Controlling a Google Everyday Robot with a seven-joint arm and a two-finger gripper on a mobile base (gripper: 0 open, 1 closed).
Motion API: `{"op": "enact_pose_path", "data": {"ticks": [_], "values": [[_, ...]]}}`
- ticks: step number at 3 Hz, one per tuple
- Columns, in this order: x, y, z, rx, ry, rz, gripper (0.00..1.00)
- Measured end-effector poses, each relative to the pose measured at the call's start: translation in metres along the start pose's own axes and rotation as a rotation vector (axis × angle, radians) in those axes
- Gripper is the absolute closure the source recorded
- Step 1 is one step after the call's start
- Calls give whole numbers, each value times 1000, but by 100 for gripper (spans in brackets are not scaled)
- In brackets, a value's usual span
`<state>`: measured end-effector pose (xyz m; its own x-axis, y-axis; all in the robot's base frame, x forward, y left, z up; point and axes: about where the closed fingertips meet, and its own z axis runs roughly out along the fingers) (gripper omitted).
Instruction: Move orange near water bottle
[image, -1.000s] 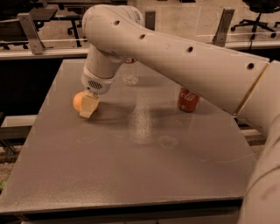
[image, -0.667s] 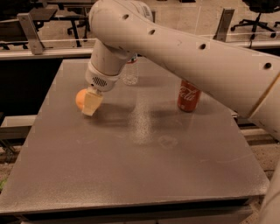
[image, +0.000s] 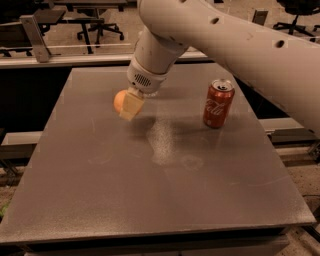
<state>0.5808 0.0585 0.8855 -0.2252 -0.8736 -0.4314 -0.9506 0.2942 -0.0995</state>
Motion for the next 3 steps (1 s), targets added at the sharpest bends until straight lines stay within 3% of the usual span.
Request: {"op": "enact_pose_path", "data": {"ticks": [1,2,3], "values": [[21,-27,-10,38,4,54,100],[56,-73,-11,95,3,107,100],[57,-79,-2,94,2,100,100]]}}
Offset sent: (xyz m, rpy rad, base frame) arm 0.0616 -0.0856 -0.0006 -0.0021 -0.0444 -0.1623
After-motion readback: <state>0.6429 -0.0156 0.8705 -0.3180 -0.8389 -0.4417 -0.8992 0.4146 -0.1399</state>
